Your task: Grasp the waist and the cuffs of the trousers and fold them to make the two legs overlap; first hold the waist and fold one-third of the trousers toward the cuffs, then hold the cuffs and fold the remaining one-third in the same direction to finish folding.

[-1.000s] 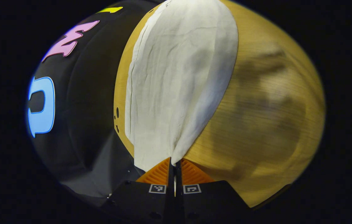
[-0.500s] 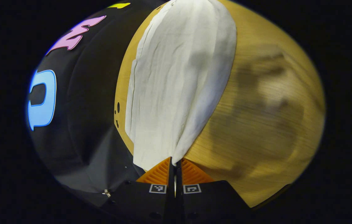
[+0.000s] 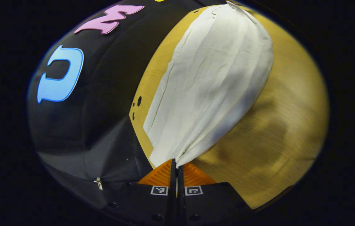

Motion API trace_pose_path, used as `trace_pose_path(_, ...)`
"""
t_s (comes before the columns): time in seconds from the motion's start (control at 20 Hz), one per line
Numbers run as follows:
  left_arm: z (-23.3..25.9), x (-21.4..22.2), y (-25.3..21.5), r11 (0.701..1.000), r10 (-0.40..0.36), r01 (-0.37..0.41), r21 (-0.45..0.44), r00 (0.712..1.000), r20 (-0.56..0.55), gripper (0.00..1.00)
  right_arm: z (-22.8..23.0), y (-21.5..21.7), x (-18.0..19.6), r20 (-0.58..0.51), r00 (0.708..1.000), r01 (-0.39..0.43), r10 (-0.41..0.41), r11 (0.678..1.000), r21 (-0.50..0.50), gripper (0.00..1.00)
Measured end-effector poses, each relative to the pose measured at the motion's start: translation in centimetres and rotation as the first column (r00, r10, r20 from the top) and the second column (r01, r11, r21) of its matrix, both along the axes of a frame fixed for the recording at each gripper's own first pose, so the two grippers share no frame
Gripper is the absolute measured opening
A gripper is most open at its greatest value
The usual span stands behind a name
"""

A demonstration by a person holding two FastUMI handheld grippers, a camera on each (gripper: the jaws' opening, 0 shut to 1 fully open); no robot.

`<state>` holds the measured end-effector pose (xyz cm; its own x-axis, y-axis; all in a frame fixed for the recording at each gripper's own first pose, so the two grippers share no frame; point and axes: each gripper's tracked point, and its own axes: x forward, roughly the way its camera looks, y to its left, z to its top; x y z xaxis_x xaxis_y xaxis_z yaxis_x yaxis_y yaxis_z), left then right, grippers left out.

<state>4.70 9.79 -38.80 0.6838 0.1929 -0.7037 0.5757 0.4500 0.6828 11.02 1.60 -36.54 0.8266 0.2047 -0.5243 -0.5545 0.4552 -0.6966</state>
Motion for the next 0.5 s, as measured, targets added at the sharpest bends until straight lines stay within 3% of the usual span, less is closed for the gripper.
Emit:
trace_pose_path(0.25, 3.2, 3.7, -0.8, 0.995, 0.084, -0.08, -0.059, 0.994, 0.076, 0.05, 2.8, 0.3, 4.4, 0.047, 0.998, 0.039, -0.041, 0.998, 0.041, 0.05)
trace_pose_path(0.5, 4.9, 7.7, -0.7, 0.983, 0.155, -0.14, -0.12, 0.98, 0.122, 0.05, 3.7, 0.7, 7.9, 0.037, 0.99, 0.129, -0.135, 0.982, 0.137, 0.05)
